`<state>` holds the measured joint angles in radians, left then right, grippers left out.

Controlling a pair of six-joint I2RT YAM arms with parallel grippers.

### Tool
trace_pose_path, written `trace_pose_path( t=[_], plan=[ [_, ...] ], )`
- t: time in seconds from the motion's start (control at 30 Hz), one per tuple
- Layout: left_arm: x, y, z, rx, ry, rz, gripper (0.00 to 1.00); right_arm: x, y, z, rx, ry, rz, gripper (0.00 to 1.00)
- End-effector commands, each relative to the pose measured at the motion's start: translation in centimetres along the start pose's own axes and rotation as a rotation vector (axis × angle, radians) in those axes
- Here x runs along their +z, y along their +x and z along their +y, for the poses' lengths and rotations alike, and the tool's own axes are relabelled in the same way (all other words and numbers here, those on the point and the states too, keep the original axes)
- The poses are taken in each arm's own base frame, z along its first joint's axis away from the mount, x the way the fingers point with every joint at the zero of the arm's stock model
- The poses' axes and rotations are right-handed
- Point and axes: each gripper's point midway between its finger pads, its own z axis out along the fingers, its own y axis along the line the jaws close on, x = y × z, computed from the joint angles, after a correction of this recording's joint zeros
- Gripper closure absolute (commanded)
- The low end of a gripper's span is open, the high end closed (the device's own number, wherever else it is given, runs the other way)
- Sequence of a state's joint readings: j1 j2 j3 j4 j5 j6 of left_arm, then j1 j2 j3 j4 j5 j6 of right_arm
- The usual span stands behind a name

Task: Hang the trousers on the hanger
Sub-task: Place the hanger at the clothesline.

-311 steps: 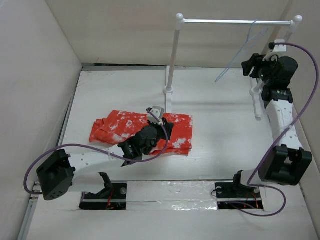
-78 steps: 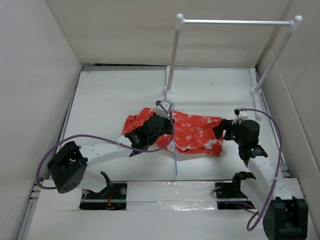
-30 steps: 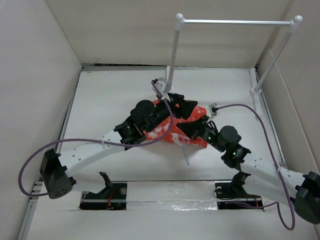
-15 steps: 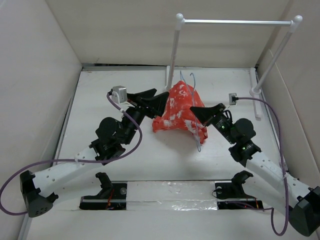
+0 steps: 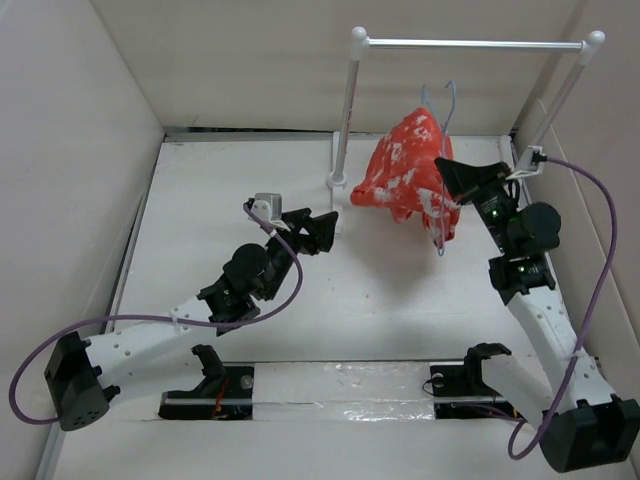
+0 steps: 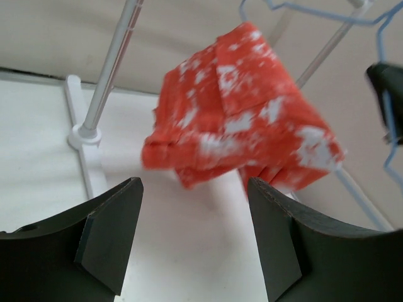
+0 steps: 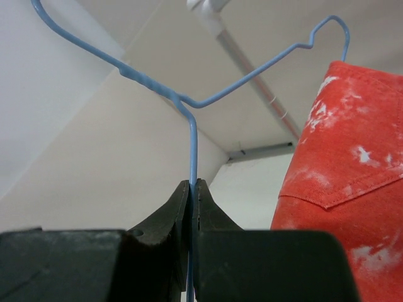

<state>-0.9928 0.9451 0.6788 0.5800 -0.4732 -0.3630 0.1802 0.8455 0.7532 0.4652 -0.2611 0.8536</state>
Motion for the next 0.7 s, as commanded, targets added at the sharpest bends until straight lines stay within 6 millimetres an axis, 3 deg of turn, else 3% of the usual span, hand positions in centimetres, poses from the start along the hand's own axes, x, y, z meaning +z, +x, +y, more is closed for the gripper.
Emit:
trace_pose_path(
  t=[0.0, 0.07, 0.1, 0.23, 0.3, 0.43, 0.67],
  plan=[
    [-0.1, 0.5, 1.1, 0.021, -0.033, -0.014, 0.36, 0.8, -7.8, 6.4, -0.141, -0.196, -0.176, 1.0],
    [-0.3, 1.7, 1.9, 0.043, -0.046, 0.003, 0.36, 1.4, -9.6, 6.1, -0.19, -0.188, -0.195, 1.0],
    [-0.4, 2.3, 2.3, 0.054, -0.053, 0.015, 0.36, 2.3, -9.7, 4.7, -0.191, -0.153, -0.181, 1.0],
    [-0.7, 3.4, 2.6, 0.082, -0.04, 0.037, 0.36, 3.8, -11.7, 2.4, -0.23, -0.098, -0.187, 1.0],
    [-0.7, 3.6, 2.6, 0.09, -0.033, 0.044, 0.36, 4.2, -13.0, 2.1, -0.258, -0.098, -0.191, 1.0],
    [-0.7, 4.0, 2.8, 0.103, -0.035, 0.053, 0.36, 5.9, -14.6, -1.1, -0.271, -0.047, -0.179, 1.0],
    [-0.5, 4.7, 2.8, 0.125, -0.03, 0.075, 0.36, 7.8, -17.1, -5.0, -0.275, -0.049, -0.132, 1.0]
  ],
)
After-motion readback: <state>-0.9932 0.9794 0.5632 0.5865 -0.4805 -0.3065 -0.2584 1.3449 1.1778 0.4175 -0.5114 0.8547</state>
